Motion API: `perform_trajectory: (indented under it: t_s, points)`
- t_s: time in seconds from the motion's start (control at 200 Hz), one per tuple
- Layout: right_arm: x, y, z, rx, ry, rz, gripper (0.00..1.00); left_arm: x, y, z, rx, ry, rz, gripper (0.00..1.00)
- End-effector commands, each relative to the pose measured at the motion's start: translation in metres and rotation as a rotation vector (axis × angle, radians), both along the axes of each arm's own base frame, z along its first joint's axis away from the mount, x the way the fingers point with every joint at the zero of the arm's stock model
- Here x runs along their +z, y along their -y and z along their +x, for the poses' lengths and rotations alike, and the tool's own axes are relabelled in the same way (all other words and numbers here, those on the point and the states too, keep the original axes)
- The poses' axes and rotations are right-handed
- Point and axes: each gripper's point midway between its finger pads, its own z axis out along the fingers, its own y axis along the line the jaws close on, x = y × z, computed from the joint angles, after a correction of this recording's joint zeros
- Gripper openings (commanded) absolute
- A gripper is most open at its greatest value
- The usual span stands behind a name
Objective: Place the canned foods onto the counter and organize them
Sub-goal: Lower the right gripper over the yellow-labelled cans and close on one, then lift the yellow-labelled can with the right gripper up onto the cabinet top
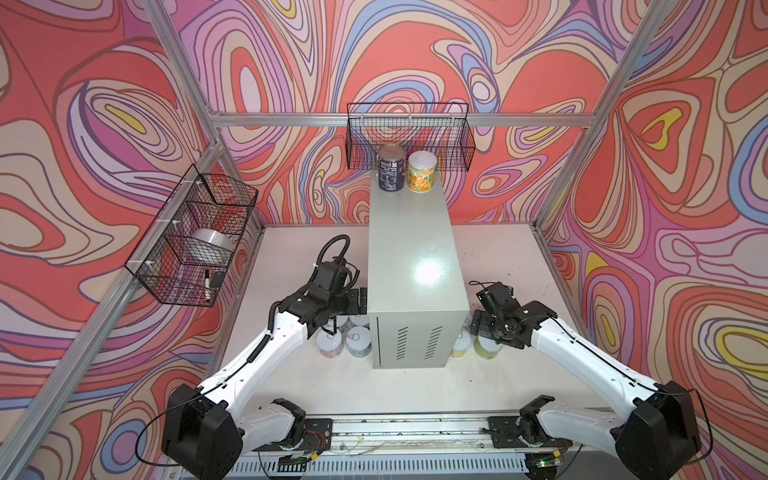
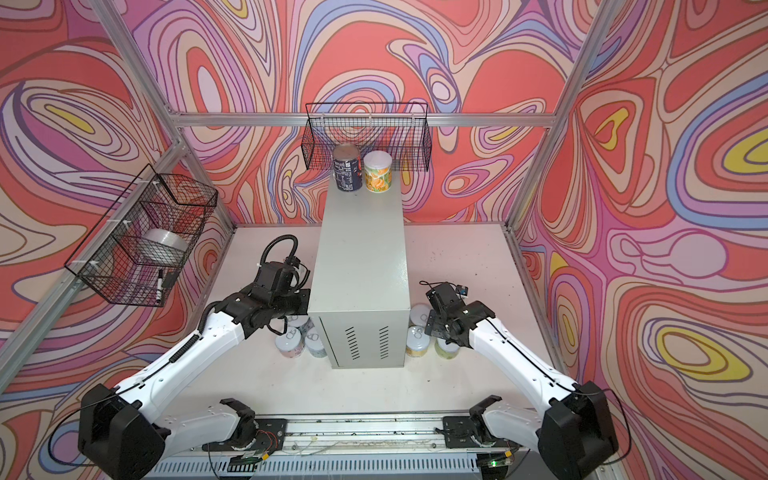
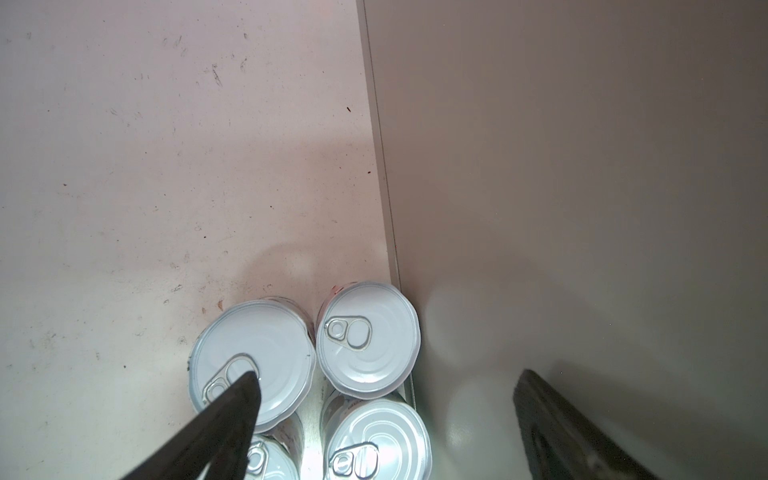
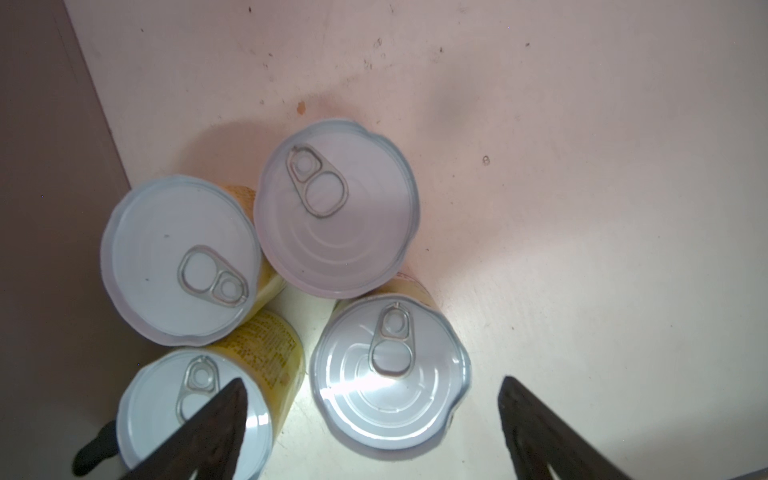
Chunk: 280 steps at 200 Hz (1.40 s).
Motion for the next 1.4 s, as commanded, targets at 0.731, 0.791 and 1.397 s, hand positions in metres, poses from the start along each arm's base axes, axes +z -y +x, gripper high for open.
perform_trajectory:
  t_s: [0.731,0.791,1.397]
  points:
    - [-0.073,0.004,-0.004,-0.124,-0.054,0.014,0.90,-0.004,0.008,0.004,-0.028,-0.015,-0.008,0.95]
    - [-0.074,0.002,-0.003,-0.125,-0.048,0.030,0.88,-0.004,0.008,0.004,-0.027,-0.014,-0.010,0.95]
    - [0.012,0.012,-0.011,-0.070,0.068,0.031,0.00,0.011,0.006,0.004,-0.032,-0.012,0.010,0.95]
